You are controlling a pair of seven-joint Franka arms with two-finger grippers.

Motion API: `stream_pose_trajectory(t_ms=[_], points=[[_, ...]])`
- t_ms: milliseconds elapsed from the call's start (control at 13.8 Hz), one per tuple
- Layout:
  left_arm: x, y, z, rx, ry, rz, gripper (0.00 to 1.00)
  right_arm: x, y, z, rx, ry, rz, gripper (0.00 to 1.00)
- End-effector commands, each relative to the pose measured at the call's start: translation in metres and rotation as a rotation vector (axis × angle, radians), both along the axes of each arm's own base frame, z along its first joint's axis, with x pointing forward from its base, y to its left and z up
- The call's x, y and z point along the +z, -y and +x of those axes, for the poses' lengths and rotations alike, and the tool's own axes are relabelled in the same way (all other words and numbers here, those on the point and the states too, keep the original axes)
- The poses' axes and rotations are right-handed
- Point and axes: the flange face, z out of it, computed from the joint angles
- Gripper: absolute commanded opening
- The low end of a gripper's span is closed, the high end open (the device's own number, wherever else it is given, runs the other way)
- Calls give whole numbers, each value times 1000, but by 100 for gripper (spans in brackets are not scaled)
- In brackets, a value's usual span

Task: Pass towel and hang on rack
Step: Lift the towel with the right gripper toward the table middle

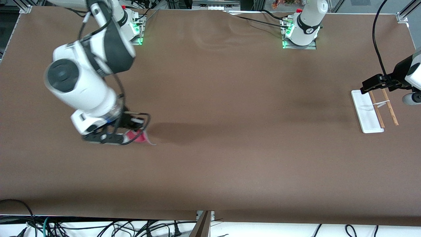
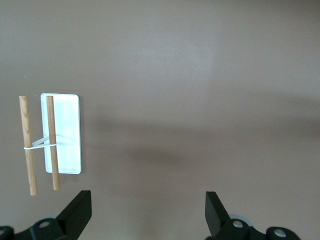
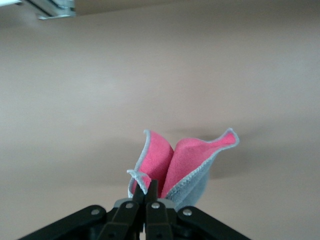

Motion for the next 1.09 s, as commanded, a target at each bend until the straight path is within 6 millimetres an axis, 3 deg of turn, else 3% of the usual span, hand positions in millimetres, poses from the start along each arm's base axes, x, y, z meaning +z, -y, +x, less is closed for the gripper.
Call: stream_pose_trajectory(t_ms=[0,145,217,289,579,724,1013], points=[[-8,0,10,-14,-15,-68,100,17,-68,-29,-111,33,41,0],[-38,8,21,-13,-68,-115,100,13,-116,-48,-170,66,90,0],[-46,12,19,-16,-85,-119,100,15,-126,-51,-206,82,116,0],[-87,24,22,-21,-168,-123,100,16,-136,-57,-217,86,129,0],[-94,42,23,-101,-153,-238,100,12,-175,-77,-220,109,174,0],[-109,54,27,-119,-88,-336,100,12,-187,-82,-255,108,212,0],[-163,117,28,-248,34,-476,100,12,-198,-92,-245,103,222,0]])
